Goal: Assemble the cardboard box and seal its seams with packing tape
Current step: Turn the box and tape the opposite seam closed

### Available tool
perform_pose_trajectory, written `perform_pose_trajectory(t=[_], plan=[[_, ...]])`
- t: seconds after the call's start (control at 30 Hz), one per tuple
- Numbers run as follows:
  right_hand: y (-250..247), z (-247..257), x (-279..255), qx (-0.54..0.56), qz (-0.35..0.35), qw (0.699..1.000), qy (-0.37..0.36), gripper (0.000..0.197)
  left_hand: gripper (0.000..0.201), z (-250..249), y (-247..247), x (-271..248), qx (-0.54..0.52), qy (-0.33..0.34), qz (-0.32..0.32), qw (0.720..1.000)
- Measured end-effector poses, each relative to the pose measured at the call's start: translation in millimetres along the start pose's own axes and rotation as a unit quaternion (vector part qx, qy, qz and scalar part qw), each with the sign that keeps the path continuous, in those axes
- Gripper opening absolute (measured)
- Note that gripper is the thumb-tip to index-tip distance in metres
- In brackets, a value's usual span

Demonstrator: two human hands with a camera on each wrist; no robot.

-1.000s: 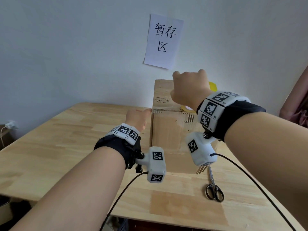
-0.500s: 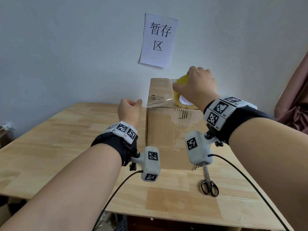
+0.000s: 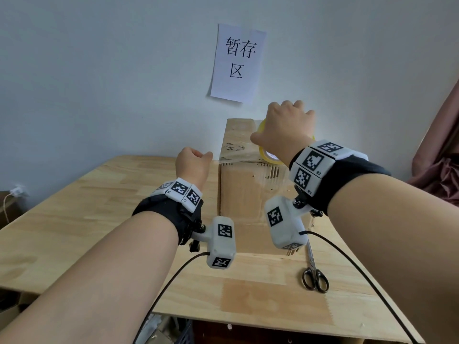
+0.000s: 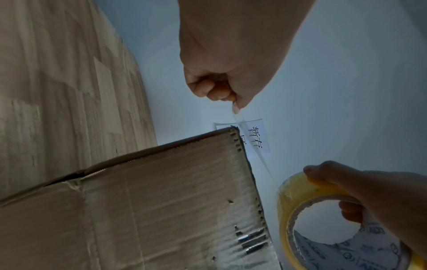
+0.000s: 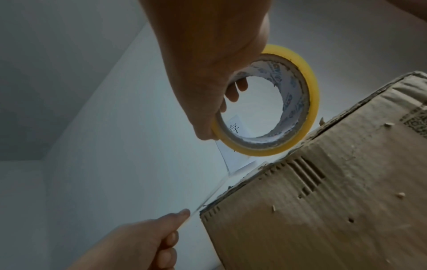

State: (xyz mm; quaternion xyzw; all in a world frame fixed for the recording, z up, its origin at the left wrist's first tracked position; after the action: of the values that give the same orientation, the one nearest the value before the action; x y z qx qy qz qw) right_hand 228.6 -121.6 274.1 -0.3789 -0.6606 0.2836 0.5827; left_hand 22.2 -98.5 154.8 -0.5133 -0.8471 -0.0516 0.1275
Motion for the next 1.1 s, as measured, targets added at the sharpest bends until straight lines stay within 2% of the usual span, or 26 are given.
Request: perform_pose_trajectory(t=[0.2, 0.5, 0.67, 0.73, 0.83, 0.97, 1.1], plan=[[8.3, 4.5, -3.2, -0.022, 0.013, 1.000, -0.003, 0.034, 0.018, 1.7, 1.8, -1.2, 0.021, -0.001, 0.008, 1.000], [5.1, 4.9, 0.1, -0.032, 0.008, 0.999, -0.005, 0.033, 0.024, -1.4, 0.2, 1.1, 0.000, -0.001, -0.007, 1.000], [9.1, 9.1, -0.8, -0.042, 0.020, 0.999, -0.016, 0.032, 0.027, 6.0, 5.1, -0.1, 0.022, -0.019, 0.017, 0.999], [9.9, 11.5, -0.3, -0.047, 0.024, 0.998, -0.023, 0.034, 0.030, 14.6, 7.7, -0.9, 0.010, -0.045, 0.032, 0.998], [10.8, 11.8, 0.6, -0.054, 0.030, 0.998, -0.028, 0.039, 0.029, 34.3, 14.7, -5.5, -0.053, -0.124, 0.064, 0.989], [11.0, 8.0, -1.6, -0.055, 0.026, 0.998, -0.028, 0.051, 0.032, 55.0, 23.0, -20.1, -0.125, -0.255, 0.091, 0.955], [7.7, 2.0, -3.4, 0.001, 0.005, 1.000, -0.015, 0.035, 0.033, 63.7, 30.0, -32.0, -0.165, -0.303, 0.100, 0.933]])
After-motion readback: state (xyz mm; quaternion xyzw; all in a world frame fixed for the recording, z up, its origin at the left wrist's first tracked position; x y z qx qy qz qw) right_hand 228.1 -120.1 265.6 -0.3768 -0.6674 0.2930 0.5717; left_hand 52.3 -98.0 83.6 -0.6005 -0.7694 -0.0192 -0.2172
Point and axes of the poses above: each hand's wrist, its own x-axis towards the middle knuckle, its own y-axis out of the palm, z = x × y, the point moved 10 cm from there along x, towards the middle knuckle, and after that the axes turned 11 degrees about -x, right-handed, at the moved point
